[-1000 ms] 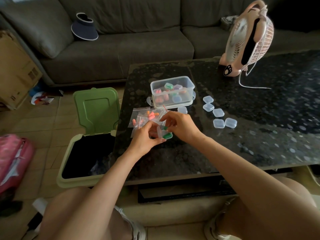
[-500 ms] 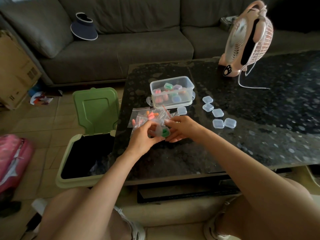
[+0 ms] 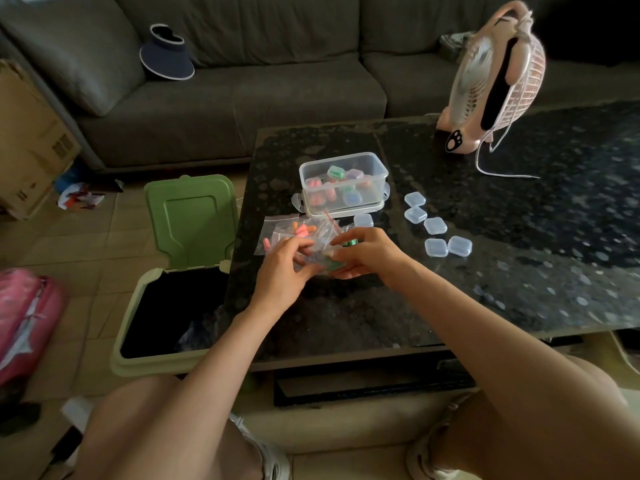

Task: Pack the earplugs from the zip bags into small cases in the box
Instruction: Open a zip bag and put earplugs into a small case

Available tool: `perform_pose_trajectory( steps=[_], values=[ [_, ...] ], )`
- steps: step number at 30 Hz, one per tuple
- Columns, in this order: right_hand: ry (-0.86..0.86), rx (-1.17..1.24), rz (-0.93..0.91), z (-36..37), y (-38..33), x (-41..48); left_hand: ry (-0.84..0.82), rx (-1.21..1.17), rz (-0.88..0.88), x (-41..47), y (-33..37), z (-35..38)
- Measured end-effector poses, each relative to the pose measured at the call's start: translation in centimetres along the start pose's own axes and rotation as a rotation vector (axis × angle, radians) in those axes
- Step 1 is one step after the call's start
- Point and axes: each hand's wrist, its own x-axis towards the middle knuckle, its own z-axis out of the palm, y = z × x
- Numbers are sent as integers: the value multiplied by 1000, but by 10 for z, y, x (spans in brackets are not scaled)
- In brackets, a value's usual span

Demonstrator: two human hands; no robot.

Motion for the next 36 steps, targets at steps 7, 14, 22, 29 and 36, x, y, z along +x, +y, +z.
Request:
perform_pose_trajectory(
  steps=[7, 14, 22, 29, 36],
  values=[
    [57, -95, -41, -2, 4, 2, 229, 324, -197, 4, -12, -8],
    [125, 19, -67, -22, -32, 2, 180, 284, -332, 10, -17, -1],
    [382, -60, -206, -33, -109, 64, 222, 164, -303, 15, -20, -2],
    [408, -577, -129, -42, -73, 75, 238, 34, -277, 17, -16, -9],
    [247, -825, -31, -34, -8, 47, 386, -121, -207, 10, -2, -25]
  ],
)
